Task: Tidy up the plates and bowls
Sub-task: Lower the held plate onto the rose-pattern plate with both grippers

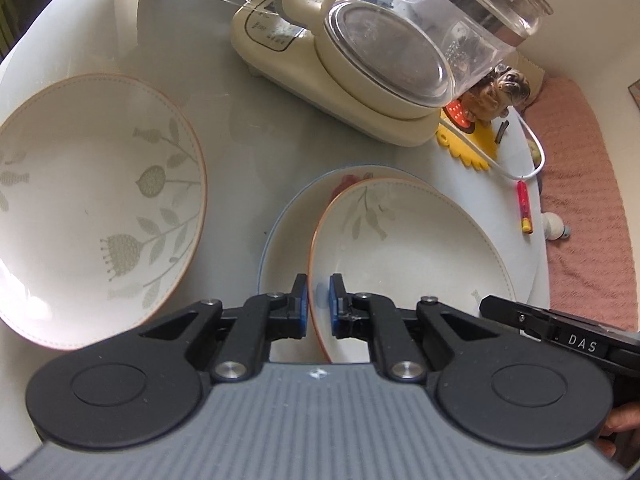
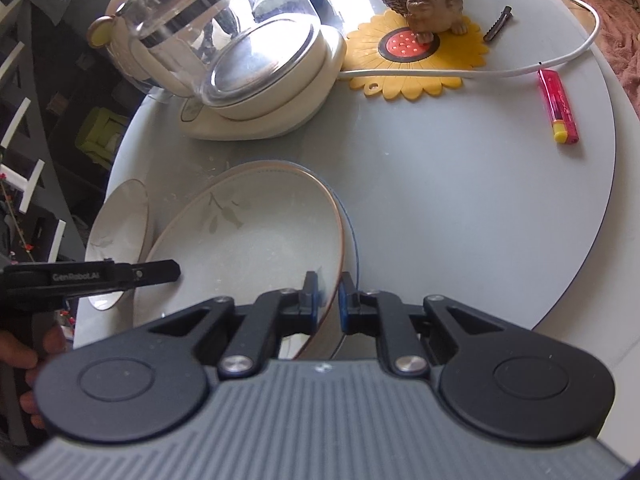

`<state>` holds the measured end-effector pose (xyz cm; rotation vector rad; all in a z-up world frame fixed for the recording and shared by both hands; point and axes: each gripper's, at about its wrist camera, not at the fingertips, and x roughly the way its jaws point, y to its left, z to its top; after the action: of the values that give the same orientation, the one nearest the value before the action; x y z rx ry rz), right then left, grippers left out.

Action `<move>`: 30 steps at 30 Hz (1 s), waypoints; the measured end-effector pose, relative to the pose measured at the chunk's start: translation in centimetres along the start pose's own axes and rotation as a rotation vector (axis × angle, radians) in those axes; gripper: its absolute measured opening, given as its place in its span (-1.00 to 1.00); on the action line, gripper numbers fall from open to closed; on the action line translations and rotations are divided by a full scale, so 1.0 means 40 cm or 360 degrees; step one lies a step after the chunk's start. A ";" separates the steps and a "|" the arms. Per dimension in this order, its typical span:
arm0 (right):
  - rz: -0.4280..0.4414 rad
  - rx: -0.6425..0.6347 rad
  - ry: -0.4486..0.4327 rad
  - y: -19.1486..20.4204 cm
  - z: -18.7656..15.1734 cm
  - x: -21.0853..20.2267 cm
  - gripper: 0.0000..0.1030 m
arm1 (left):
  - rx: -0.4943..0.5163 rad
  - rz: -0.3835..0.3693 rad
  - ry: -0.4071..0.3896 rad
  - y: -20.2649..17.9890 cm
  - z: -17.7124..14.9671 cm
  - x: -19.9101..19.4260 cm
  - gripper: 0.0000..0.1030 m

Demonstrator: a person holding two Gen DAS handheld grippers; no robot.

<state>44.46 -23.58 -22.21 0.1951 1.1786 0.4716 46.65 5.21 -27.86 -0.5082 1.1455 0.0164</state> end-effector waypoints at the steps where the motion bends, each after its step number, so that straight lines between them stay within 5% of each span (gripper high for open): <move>1: -0.0001 0.0003 0.0003 0.000 0.001 0.003 -0.74 | 0.0007 0.0009 0.0002 -0.002 0.004 0.001 -0.76; 17: -0.0022 -0.0051 0.0000 0.012 -0.003 0.045 -0.74 | 0.0026 0.0040 0.0045 0.018 0.029 0.011 -0.76; 30: -0.0011 0.0162 0.0008 -0.006 0.004 0.059 -0.77 | 0.0032 0.0035 0.0020 0.014 0.030 -0.070 -0.76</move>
<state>45.37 -22.70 -24.22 0.2776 1.2087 0.4061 46.35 6.85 -25.25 -0.4781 1.1624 0.0208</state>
